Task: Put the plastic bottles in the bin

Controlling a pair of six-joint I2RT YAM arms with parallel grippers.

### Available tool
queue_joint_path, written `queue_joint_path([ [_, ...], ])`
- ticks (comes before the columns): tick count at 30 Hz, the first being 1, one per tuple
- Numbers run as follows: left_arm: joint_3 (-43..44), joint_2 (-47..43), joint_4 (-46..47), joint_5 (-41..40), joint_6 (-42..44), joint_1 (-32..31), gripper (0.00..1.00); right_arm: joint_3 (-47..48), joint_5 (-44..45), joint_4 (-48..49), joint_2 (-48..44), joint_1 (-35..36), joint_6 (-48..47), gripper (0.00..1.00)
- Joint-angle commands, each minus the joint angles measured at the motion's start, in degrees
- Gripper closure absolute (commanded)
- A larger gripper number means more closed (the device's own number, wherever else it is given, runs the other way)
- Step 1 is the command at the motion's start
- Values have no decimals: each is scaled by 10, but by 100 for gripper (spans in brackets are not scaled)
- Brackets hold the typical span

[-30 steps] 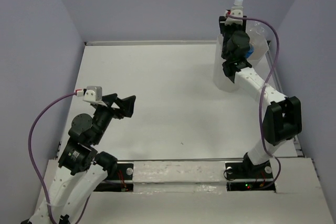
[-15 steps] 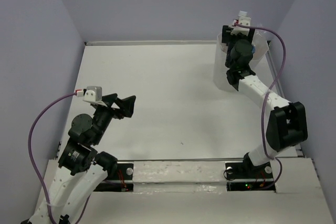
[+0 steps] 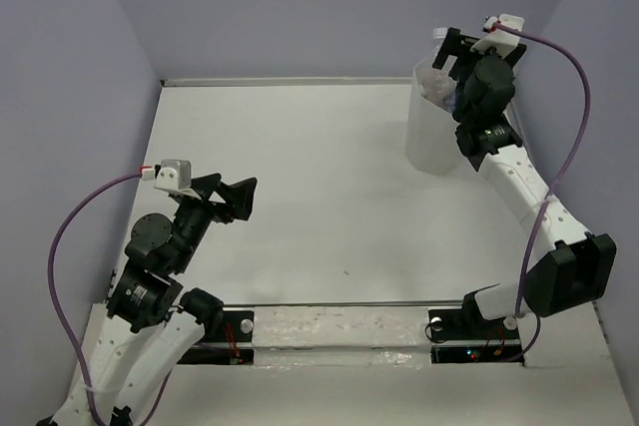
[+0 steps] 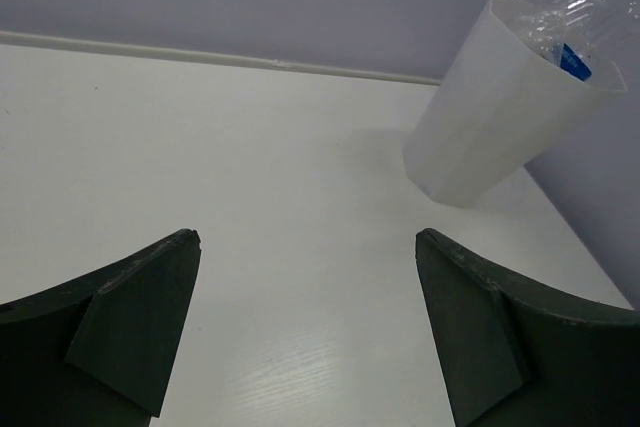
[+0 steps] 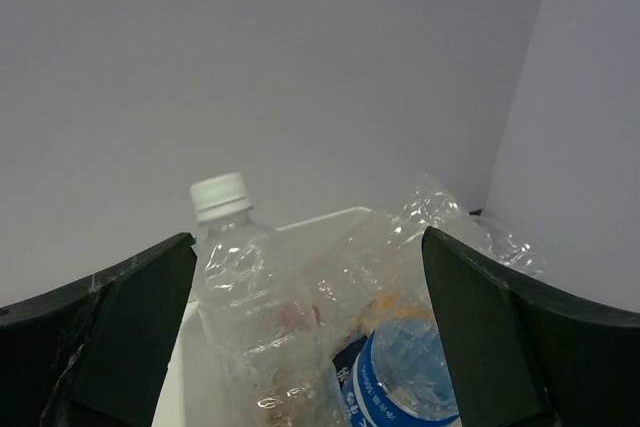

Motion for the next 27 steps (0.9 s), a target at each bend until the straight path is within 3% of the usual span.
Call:
queue_joint_path([
  [1, 47, 14, 15, 7, 9, -2, 1, 65, -18, -82, -60, -3, 51, 0],
  [7, 78, 33, 28, 22, 8, -2, 1, 92, -128, -174, -135, -3, 124, 0],
  [11, 94, 43, 48, 40, 0, -1, 1, 30, -277, -199, -218, -3, 213, 0],
  [14, 108, 46, 65, 43, -3, -2, 1, -42, -447, -187, -283, -3, 285, 0],
  [18, 119, 45, 78, 61, -4, -2, 1, -150, -589, -112, -366, -3, 326, 0],
  [22, 116, 36, 98, 64, -7, -2, 1, -267, -662, -74, -442, -3, 364, 0],
  [27, 106, 27, 106, 76, 0, -1, 1, -309, -637, -83, -519, -3, 350, 0],
])
